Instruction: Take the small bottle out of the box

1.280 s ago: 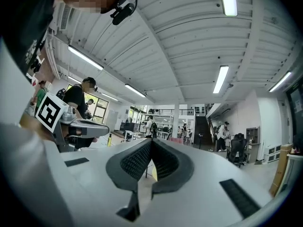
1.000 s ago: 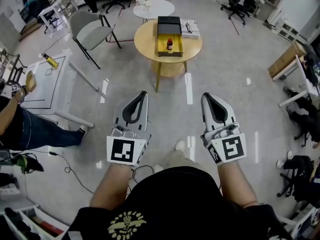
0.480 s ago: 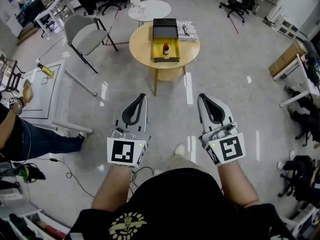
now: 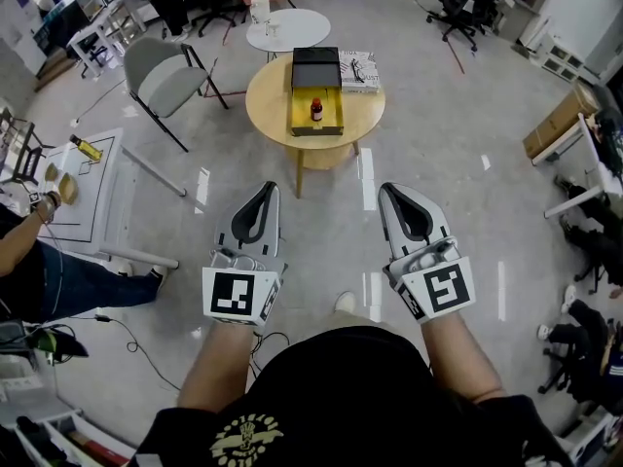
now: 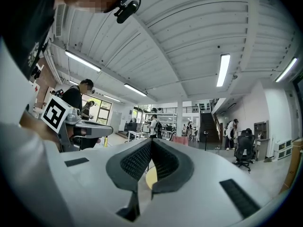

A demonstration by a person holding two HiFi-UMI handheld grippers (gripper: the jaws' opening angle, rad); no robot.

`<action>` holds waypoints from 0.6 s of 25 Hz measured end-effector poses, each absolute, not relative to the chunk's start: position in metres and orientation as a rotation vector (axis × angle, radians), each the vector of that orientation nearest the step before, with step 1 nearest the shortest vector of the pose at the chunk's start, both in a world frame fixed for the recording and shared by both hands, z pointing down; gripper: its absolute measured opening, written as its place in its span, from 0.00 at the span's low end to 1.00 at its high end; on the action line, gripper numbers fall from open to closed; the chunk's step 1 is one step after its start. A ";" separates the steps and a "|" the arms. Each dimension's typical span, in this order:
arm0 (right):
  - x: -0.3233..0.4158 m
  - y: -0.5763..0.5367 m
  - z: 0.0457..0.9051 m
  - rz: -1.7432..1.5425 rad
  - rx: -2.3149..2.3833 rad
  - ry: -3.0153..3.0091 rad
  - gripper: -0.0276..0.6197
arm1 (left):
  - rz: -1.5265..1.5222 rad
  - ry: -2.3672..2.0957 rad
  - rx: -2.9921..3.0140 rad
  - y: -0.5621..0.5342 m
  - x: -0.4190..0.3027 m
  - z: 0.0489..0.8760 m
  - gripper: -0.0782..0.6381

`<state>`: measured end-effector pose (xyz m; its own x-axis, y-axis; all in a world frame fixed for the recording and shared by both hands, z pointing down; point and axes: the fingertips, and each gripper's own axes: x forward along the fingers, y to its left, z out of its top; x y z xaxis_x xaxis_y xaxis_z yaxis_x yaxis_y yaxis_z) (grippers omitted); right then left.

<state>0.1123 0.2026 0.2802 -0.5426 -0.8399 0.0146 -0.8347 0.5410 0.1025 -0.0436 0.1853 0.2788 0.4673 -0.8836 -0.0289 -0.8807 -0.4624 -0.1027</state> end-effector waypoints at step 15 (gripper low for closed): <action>0.158 0.135 0.277 -0.114 1.379 -2.792 0.06 | -0.096 1.621 -2.543 0.134 0.008 0.272 0.13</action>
